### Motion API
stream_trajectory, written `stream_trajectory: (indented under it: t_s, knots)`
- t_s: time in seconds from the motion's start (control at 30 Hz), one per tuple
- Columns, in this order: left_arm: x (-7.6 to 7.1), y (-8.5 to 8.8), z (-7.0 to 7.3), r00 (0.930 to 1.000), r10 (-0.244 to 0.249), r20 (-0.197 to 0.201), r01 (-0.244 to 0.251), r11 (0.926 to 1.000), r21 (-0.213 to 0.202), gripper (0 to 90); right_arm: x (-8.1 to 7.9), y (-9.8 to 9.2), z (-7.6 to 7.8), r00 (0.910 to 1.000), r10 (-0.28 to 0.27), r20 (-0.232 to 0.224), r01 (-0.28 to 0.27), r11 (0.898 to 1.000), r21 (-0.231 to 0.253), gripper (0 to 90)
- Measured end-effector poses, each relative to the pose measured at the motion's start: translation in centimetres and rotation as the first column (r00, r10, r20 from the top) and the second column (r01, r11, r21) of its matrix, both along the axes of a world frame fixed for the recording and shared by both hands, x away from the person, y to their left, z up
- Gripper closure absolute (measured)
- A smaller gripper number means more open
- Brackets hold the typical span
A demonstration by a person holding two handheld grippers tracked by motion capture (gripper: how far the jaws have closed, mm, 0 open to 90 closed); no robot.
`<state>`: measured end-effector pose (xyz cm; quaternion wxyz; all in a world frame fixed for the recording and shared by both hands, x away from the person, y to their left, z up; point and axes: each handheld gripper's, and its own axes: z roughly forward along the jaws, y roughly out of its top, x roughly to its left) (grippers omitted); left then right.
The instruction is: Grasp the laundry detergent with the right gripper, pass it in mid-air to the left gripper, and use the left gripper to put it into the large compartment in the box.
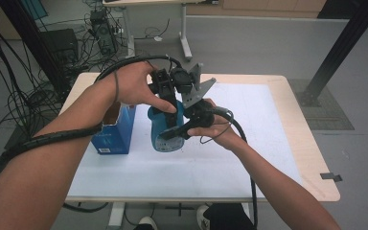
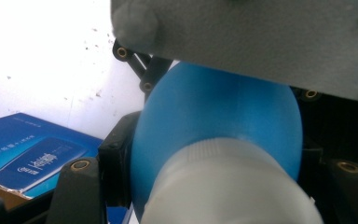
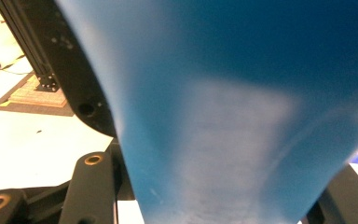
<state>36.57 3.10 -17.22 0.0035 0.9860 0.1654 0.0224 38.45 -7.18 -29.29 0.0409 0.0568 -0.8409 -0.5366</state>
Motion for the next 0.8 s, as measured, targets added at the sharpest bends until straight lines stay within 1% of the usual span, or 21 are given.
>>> stream_trajectory:
  t_s: [0.03,0.27,0.5,0.67,0.77,0.8]
  knots:
    - [0.0,0.0,0.02,1.0,0.002,-0.002,-0.001,1.0,0.002,36.3,0.05,0.05,-0.01,1.0,0.004,0.006,-0.004,1.0,0.005,43.4]
    - [0.01,0.05,0.02,1.0,0.002,0.0,-0.002,1.0,-0.001,36.3,0.08,0.08,-0.02,1.0,0.003,0.003,-0.003,1.0,0.008,43.4]
    - [0.02,0.12,-0.11,1.0,0.004,-0.003,-0.004,1.0,-0.004,36.3,0.11,0.11,-0.1,1.0,0.004,0.007,-0.004,1.0,0.002,43.3]
    - [0.0,0.16,-0.1,1.0,0.004,-0.003,-0.004,1.0,-0.004,36.4,0.01,0.12,-0.08,1.0,0.002,-0.005,-0.002,1.0,-0.001,43.3]
    - [-0.01,0.21,-0.07,1.0,0.005,-0.006,-0.005,1.0,-0.001,36.3,0.09,0.25,-0.11,0.9999,0.01,0.007,-0.01,1.0,0.009,43.3]
    - [-0.03,0.24,-0.11,1.0,0.006,-0.003,-0.006,1.0,-0.005,36.4,0.04,0.22,-0.1,1.0,0.006,0.002,-0.006,1.0,0.005,43.3]
